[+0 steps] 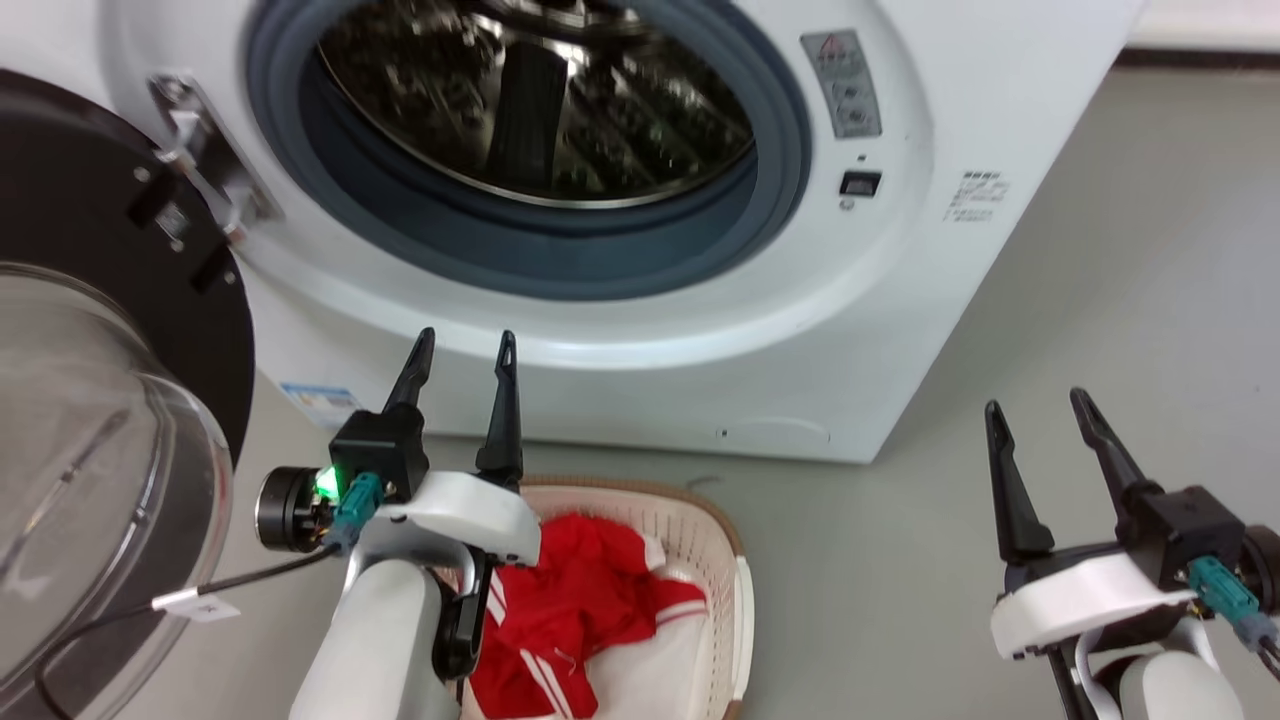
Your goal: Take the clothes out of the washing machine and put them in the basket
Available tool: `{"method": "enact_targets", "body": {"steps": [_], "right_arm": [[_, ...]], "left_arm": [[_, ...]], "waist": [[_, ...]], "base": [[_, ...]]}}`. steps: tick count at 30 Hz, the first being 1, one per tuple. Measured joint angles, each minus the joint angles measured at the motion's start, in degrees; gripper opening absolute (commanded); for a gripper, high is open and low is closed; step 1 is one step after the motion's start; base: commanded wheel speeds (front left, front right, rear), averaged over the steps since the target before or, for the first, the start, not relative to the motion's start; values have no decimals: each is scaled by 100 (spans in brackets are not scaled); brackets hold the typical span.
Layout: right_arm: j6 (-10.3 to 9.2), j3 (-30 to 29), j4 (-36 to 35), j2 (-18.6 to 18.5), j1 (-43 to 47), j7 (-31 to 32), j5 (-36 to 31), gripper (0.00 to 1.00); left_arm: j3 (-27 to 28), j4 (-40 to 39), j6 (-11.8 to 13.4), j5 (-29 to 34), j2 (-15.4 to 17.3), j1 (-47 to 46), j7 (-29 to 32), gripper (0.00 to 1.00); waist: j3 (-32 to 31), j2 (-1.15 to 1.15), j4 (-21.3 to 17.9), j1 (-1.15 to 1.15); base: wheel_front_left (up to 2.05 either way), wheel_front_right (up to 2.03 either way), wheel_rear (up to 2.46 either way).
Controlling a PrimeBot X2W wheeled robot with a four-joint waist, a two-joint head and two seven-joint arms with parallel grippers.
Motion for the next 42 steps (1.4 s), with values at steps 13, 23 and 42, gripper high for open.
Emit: {"method": "enact_targets", "body": {"steps": [13,23,42], "right_arm": [[0,-24,-276,0,721,180,160,100],[0,-23,-437,0,977,280,218,100],[0,-33,-474,0,976,321,259,0]], "left_arm": [[62,-759,-102,383,247,1062,0,100],[68,-739,-96,298,269,1477,0,100],[38,-668,-52,200,269,1455,1,0]], "waist": [[-1103,0,-61,0],[-1278,0,-108,0],[-1267,0,-119,1]], "base": [[0,0,0],[0,0,0],[0,0,0]]}}
